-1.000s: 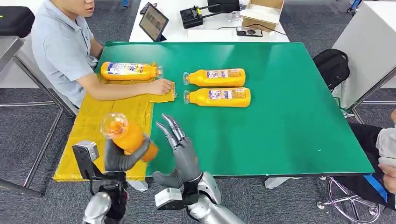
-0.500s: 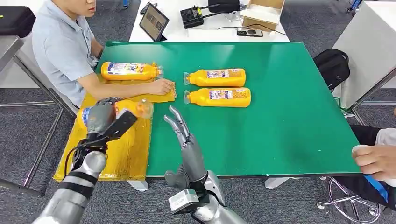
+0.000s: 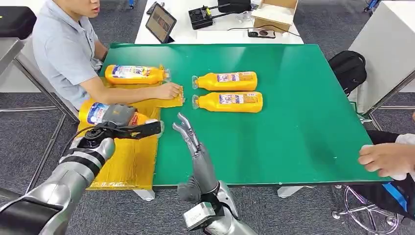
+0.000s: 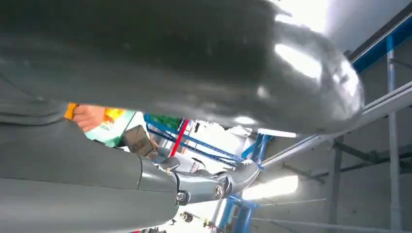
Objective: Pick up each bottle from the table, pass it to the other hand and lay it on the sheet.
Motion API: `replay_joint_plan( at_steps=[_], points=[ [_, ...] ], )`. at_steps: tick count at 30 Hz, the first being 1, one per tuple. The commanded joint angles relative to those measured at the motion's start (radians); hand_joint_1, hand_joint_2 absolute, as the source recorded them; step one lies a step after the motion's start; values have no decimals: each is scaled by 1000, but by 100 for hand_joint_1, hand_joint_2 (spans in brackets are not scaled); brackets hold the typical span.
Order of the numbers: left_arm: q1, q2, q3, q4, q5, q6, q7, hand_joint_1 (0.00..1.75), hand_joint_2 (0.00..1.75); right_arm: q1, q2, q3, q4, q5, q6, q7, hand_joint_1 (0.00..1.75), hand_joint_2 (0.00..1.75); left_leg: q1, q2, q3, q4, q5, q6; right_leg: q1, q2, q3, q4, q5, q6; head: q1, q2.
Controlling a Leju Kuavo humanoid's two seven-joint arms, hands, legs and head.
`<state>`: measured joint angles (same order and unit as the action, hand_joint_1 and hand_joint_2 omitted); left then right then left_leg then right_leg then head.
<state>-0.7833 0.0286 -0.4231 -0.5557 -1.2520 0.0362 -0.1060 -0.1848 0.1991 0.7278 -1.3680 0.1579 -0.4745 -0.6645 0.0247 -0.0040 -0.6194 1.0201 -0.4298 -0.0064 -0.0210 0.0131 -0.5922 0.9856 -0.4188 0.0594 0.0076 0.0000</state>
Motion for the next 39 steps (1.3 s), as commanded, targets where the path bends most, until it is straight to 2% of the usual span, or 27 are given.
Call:
replay_joint_plan(
  at_steps=[1, 3, 7, 8, 9, 10, 11, 22, 23, 24, 25, 32, 35, 39],
  points=[
    [-66, -90, -8, 194, 64, -90, 37, 145, 175, 13, -5, -56, 17, -33, 26, -34, 0, 0, 0, -2, 2, 0, 0, 1, 1, -3, 3, -1, -1, -2, 0, 0],
    [-64, -106, 48, 215, 126, -140, 46, 145, 175, 15, 2, -76, 35, -26, 22, -34, 0, 0, 0, -2, 3, -1, -1, 2, 1, -3, 5, -1, -1, -2, 0, 0],
    [-62, -109, 54, 216, 133, -142, 48, 145, 175, 14, 2, -78, 35, -23, 19, -34, 0, 0, 0, -1, 1, 0, 0, 1, 1, -1, 2, 0, 0, -1, 0, 0],
    [-55, -119, 76, 215, 157, -141, 50, 136, 175, 18, 1, -79, 30, -15, 9, -34, 0, 0, 0, -1, 3, 0, -1, 2, 1, -3, 4, -1, -1, -3, 0, 0],
    [-47, -125, 99, 215, 183, -145, 47, 117, 175, 22, 2, -81, 27, -20, 9, -34, 0, 0, 0, -1, 3, -1, 0, 1, 1, -3, 4, -1, -1, -2, 0, 0],
    [-42, -130, 122, 217, 207, -153, 50, 89, 175, 26, 3, -84, 33, -27, 14, -34, 0, 0, 0, -1, 4, -1, -1, 2, 1, -3, 5, -1, -1, -3, 0, 0],
    [-31, -134, 136, 216, 224, -156, 46, 77, 175, 30, 4, -87, 30, -30, 14, -34, 0, 0, 0, -1, 4, -1, -1, 2, 0, -2, 5, -1, -1, -2, 0, 0],
    [-31, -134, 136, 216, 224, -156, 46, 77, 175, 30, 4, -87, 30, -30, 14, -34, 0, 0, -1, 0, 5, -2, -1, 2, 0, -1, 6, -2, -1, -3, 0, 0],
    [-24, -135, 143, 211, 237, -167, 33, 35, 175, 31, 0, -84, 27, -17, 5, -34, 0, 0, -1, 0, 7, -2, -1, 2, 0, -2, 8, -2, -1, -3, 0, 0],
    [-18, -134, 139, 207, 237, -167, 30, 9, 175, 32, -2, -81, 24, -9, -3, -34, 0, 0, -1, -1, 6, -2, -1, 2, 0, -2, 8, -2, -1, -3, 0, 0],
    [-9, -131, 130, 203, 233, -163, 27, 0, 175, 39, 5, -84, 16, -4, -5, -34, 0, 0, -1, 0, 7, -2, -1, 2, 0, -2, 8, -2, -1, -3, 0, 0],
    [14, -144, 229, 197, 371, -220, -39, 0, 175, 45, 8, -71, 44, 3, -28, -34, 0, 0, -1, 1, 8, -3, -1, 2, 0, 0, 8, -2, -1, -3, 0, 0],
    [12, -145, 266, 158, 449, -242, -111, 0, 175, 36, -6, -72, 35, -17, -43, -34, 0, 0, -1, 0, 8, -3, -1, 2, 0, -2, 9, -2, -1, -3, 0, 0],
    [11, -145, 271, 152, 459, -246, -116, 0, 175, 35, -8, -73, 35, -18, -43, -34, 0, 0, -1, -1, 4, -1, 0, 2, 0, -2, 6, -1, 0, -2, 0, 0]
  ],
)
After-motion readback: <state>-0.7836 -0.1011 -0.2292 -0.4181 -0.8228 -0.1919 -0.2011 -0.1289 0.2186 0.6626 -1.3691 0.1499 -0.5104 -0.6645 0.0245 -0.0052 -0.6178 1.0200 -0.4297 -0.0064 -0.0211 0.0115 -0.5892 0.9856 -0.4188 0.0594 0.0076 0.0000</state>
